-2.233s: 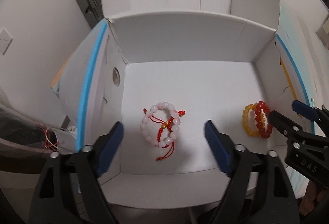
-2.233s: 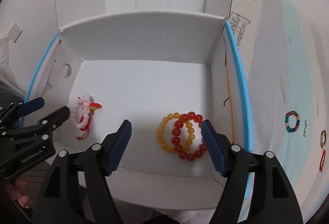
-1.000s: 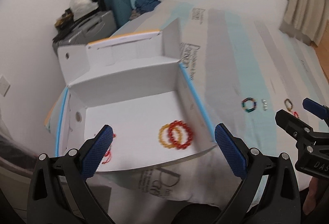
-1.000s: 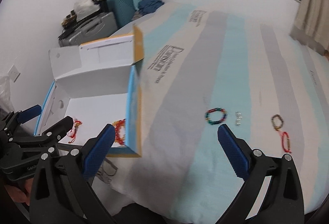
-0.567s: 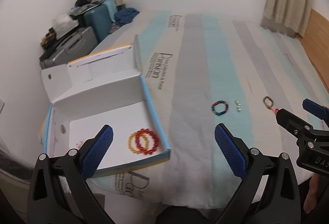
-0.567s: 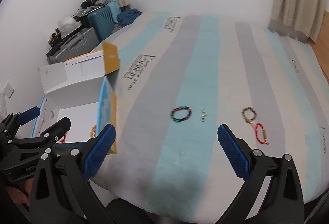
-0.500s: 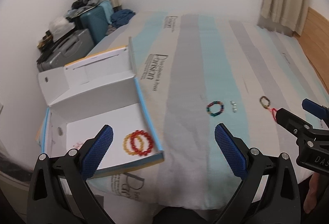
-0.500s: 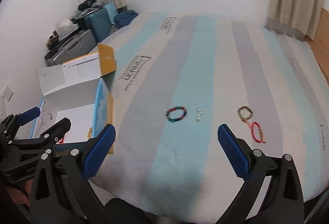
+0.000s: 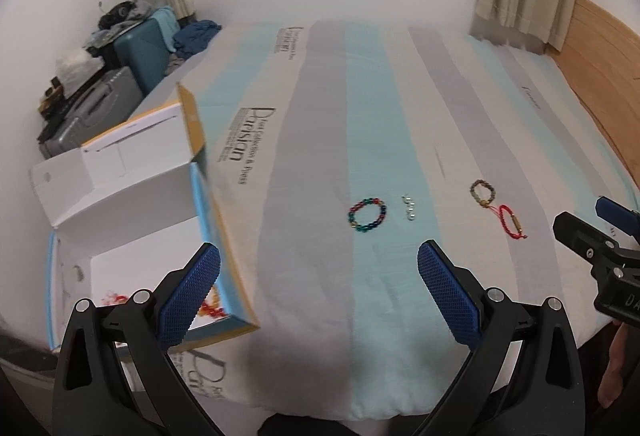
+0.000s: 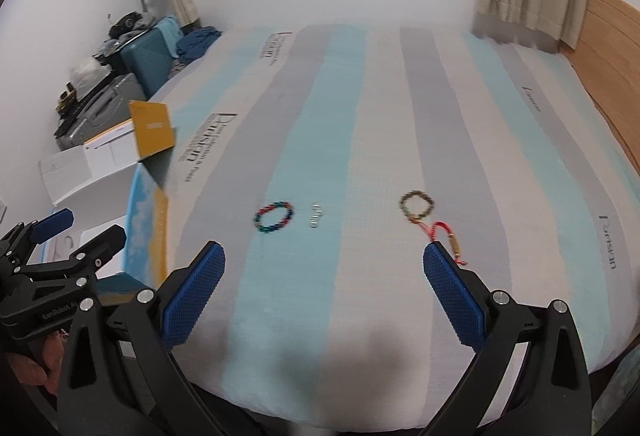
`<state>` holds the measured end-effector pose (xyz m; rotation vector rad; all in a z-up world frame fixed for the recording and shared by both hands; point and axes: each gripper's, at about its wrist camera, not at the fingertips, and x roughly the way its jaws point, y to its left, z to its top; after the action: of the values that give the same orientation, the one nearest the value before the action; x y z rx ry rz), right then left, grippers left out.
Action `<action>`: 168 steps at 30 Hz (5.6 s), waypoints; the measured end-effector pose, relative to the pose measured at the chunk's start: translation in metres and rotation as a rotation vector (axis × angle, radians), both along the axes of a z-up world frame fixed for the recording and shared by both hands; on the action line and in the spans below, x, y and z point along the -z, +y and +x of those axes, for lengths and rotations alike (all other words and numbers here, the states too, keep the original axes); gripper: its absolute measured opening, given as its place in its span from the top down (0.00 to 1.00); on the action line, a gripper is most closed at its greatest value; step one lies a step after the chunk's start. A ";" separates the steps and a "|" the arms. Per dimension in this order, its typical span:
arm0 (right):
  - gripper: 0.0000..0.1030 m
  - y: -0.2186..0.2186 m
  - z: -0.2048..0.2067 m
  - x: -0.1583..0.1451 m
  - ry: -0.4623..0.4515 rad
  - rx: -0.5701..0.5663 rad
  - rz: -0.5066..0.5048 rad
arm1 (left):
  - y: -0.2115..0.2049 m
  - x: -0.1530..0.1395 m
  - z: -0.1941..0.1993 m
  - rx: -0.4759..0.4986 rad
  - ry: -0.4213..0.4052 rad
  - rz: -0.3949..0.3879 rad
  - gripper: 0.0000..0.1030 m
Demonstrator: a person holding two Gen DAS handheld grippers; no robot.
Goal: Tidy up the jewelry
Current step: 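Move both tools back over the remaining bracelets on the bed, then grasp the multicolour glass bead bracelet with the left tool while the right tool grasps the red cord bracelet, then carry the glass bead and red cord bracelets into the white box with both tools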
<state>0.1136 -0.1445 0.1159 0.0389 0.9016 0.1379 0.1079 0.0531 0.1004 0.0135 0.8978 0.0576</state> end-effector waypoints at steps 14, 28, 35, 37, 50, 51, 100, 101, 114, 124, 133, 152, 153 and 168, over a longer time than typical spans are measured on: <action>0.07 -0.064 0.038 0.053 0.048 0.038 -0.050 | -0.019 0.052 0.048 0.069 0.030 -0.057 0.06; 0.07 -0.121 0.108 0.164 0.216 0.094 -0.072 | -0.037 0.151 0.130 0.186 0.116 -0.016 0.06; 0.08 -0.128 0.133 0.201 0.266 0.089 -0.093 | -0.039 0.190 0.167 0.196 0.168 -0.007 0.06; 0.09 -0.128 0.138 0.210 0.282 0.084 -0.094 | -0.043 0.199 0.175 0.211 0.180 0.006 0.06; 0.22 -0.126 0.151 0.243 0.339 0.076 -0.071 | -0.051 0.236 0.199 0.234 0.252 0.029 0.14; 0.24 -0.127 0.151 0.243 0.339 0.076 -0.068 | -0.050 0.237 0.200 0.228 0.255 0.021 0.16; 0.92 -0.142 0.119 0.187 0.261 0.155 -0.033 | -0.032 0.187 0.167 0.178 0.249 -0.066 0.92; 0.91 -0.141 0.118 0.184 0.256 0.156 -0.035 | -0.033 0.185 0.165 0.178 0.247 -0.062 0.92; 0.91 -0.130 0.094 0.149 0.204 0.174 -0.043 | -0.022 0.148 0.139 0.156 0.201 -0.051 0.92; 0.91 -0.101 0.074 0.116 0.146 0.157 -0.041 | -0.019 0.113 0.111 0.147 0.162 -0.074 0.92; 0.91 -0.068 0.055 0.084 0.089 0.135 -0.042 | -0.004 0.081 0.080 0.117 0.120 -0.057 0.92; 0.91 0.073 0.027 0.036 0.004 -0.061 -0.019 | 0.092 0.028 0.012 -0.019 0.036 -0.049 0.92; 0.91 0.079 0.026 0.034 0.002 -0.071 -0.020 | 0.100 0.026 0.008 -0.029 0.034 -0.049 0.92; 0.91 0.218 0.008 0.013 -0.027 -0.275 -0.007 | 0.209 0.014 -0.039 -0.196 0.036 -0.052 0.91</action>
<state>0.1219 0.0738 0.1029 -0.0940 0.8779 0.3900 0.0693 0.2619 0.0860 -0.1226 0.9339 0.2173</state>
